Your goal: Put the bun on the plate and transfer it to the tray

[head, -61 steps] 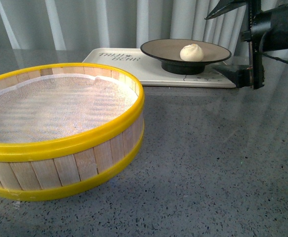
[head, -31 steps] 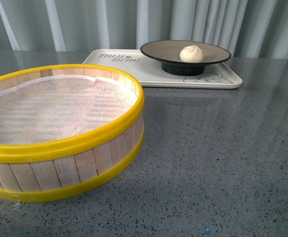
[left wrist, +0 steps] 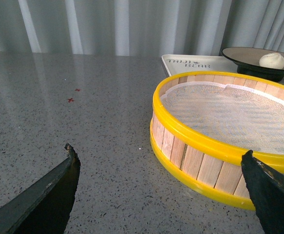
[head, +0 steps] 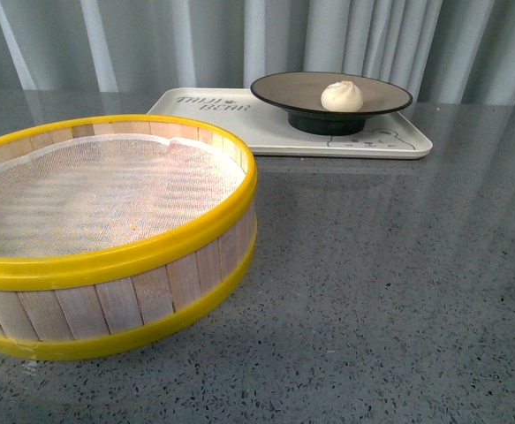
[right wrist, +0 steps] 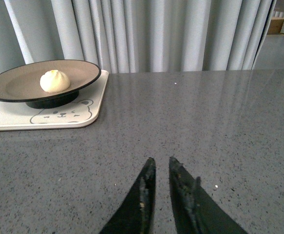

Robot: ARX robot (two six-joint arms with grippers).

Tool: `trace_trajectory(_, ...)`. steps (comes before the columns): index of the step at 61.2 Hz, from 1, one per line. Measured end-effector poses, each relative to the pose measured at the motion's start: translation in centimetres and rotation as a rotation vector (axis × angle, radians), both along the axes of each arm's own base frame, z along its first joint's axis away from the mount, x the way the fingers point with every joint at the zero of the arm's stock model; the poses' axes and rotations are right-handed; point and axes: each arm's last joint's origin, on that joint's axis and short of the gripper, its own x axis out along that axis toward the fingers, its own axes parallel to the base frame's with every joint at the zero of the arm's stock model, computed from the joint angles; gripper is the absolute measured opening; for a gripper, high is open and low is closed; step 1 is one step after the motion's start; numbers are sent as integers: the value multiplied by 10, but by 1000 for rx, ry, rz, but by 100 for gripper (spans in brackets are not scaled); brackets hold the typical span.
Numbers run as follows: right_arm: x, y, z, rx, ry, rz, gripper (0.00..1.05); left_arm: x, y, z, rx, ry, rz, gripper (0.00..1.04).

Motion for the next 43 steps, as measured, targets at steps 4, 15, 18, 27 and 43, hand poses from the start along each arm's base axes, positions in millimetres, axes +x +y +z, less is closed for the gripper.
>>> trace_trajectory(4,-7,4,-2,-8,-3,8,2,0,0,0,0,0,0,98)
trace_trajectory(15,-24,10,-11,-13,2,9,2,0,0,0,0,0,0,98)
trace_trajectory(18,-28,11,-12,-13,2,6,2,0,0,0,0,0,0,98)
trace_trajectory(27,-40,22,-16,-16,2,17,2,0,0,0,0,0,0,98)
trace_trajectory(43,-56,23,-27,-16,-10,13,2,0,0,0,0,0,0,98)
